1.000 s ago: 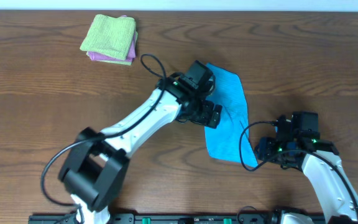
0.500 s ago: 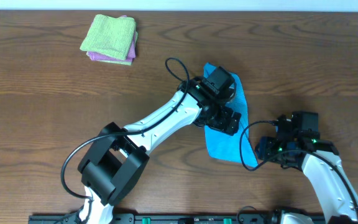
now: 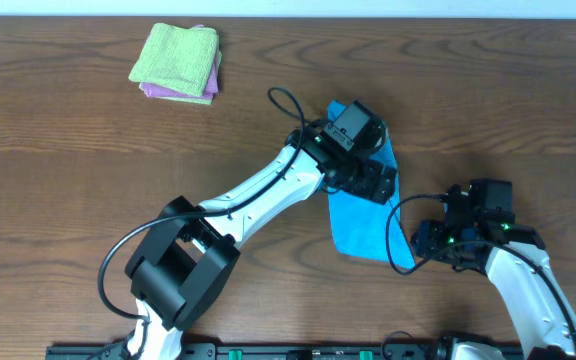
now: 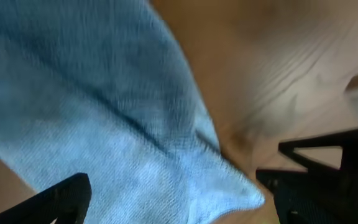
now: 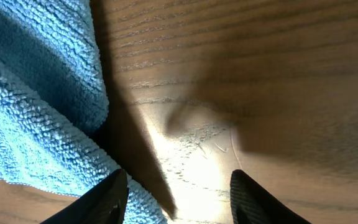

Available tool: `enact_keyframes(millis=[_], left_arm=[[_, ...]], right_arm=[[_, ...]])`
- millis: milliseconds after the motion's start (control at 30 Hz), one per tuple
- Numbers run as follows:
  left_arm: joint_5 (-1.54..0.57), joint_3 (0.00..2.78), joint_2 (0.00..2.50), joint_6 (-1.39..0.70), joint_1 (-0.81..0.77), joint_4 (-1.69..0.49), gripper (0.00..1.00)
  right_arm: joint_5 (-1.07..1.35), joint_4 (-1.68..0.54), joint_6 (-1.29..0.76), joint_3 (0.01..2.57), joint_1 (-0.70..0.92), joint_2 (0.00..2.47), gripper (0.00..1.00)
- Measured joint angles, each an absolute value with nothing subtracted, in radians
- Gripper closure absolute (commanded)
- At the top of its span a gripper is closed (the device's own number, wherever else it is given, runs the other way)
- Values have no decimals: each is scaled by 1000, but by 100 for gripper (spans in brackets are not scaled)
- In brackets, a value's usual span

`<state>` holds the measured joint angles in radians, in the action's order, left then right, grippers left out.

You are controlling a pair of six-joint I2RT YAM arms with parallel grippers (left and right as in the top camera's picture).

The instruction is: Fold the cloth

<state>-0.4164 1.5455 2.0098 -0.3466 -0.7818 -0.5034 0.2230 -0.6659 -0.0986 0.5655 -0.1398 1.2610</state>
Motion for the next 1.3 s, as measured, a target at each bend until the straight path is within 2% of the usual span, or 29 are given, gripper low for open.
enact_keyframes(millis=[167, 333, 433, 1000, 1300], left_arm=[[-358, 1546, 2010, -371, -789, -517, 5], [-149, 1549, 2014, -496, -804, -655, 5], [-115, 1549, 2020, -534, -803, -654, 5], [-170, 1549, 2117, -540, -873, -636, 5], [-218, 1551, 2117, -465, -874, -620, 7]], right_arm=[[223, -673, -99, 566, -140, 1261, 46], [220, -680, -99, 565, -140, 1261, 46], [219, -680, -99, 565, -140, 1261, 47], [211, -680, -99, 565, -140, 1261, 46], [209, -679, -99, 565, -140, 1261, 46]])
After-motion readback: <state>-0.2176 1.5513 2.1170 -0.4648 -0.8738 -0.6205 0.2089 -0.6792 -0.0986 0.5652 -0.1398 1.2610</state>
